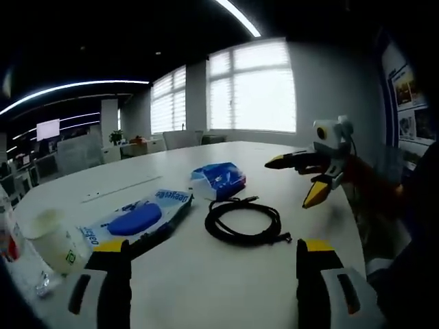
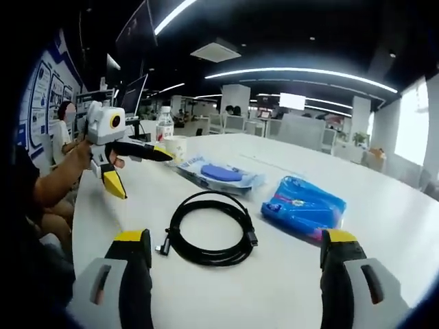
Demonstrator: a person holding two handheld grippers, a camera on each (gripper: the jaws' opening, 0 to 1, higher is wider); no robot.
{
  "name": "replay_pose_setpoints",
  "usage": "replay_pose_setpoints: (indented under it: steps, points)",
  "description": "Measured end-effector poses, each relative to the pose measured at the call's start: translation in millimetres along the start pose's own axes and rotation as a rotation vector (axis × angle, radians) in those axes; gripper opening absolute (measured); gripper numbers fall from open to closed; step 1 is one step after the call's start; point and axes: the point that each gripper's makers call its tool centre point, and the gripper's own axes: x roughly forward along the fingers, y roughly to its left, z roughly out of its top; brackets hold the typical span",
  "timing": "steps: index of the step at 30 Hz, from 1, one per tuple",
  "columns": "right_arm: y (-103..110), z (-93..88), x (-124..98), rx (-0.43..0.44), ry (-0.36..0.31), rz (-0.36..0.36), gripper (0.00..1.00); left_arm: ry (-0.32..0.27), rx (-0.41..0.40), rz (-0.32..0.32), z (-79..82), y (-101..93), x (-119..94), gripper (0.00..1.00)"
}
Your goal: Arrange the tabletop items into an orderly group along one side of the table until the central work area is clear of visible clutter.
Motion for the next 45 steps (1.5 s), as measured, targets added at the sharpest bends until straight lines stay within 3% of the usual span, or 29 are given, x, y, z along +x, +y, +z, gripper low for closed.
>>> replay_pose_setpoints:
  steps: [25,45]
  points:
    - [-14,-9.5,-31,0.016,-0.003,-0.029,1.00,-0.059,-0.012,0.099,-7.4,38.5,-79,1.00]
    - [-12,-13.4,-54,0.018,-0.004,-0.029,1.00,-0.053,0.015,0.103,-17.2,39.9,-117,1.00]
